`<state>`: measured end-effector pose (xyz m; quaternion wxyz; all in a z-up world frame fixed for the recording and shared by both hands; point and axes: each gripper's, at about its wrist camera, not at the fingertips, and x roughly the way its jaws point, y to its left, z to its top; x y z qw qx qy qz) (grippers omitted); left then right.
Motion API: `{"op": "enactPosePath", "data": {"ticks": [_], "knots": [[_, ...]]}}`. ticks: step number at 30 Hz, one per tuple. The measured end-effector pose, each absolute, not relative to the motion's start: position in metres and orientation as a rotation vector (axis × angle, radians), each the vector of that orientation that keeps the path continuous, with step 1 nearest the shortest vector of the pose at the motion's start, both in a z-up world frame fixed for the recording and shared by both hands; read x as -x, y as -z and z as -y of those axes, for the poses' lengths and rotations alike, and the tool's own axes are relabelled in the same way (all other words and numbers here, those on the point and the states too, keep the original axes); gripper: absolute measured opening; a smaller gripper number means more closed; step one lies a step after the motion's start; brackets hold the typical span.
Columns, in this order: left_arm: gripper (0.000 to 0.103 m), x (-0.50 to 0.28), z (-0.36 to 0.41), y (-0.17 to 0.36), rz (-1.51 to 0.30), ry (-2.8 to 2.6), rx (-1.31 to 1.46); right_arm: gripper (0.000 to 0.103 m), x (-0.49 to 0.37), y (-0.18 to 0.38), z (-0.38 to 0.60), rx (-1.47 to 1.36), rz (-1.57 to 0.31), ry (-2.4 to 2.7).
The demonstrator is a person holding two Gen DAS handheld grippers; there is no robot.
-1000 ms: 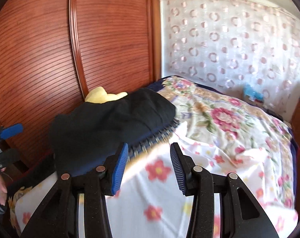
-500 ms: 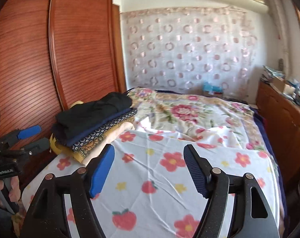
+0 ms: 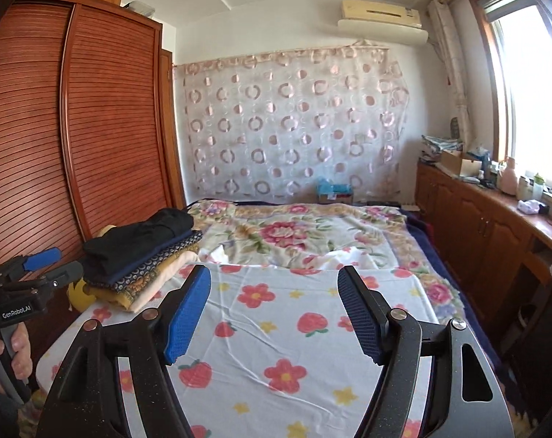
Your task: Fold small clothes
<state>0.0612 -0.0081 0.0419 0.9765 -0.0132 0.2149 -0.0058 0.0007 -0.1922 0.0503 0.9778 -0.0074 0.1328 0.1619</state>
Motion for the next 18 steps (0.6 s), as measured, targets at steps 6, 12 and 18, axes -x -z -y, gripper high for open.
{"op": "enactPosePath", "data": {"ticks": [6, 12, 18], "knots": [[0.082, -0.059, 0.013, -0.043, -0.431, 0.017, 0.020, 0.074, 0.006, -0.041, 0.176, 0.009, -0.267, -0.307], [0.082, -0.060, 0.014, -0.044, -0.430, 0.012, 0.015, 0.074, 0.002, -0.038, 0.167, 0.001, -0.282, -0.302], [0.082, -0.060, 0.013, -0.044, -0.428, 0.012, 0.013, 0.074, 0.000, -0.042, 0.169, -0.005, -0.284, -0.300]]}}
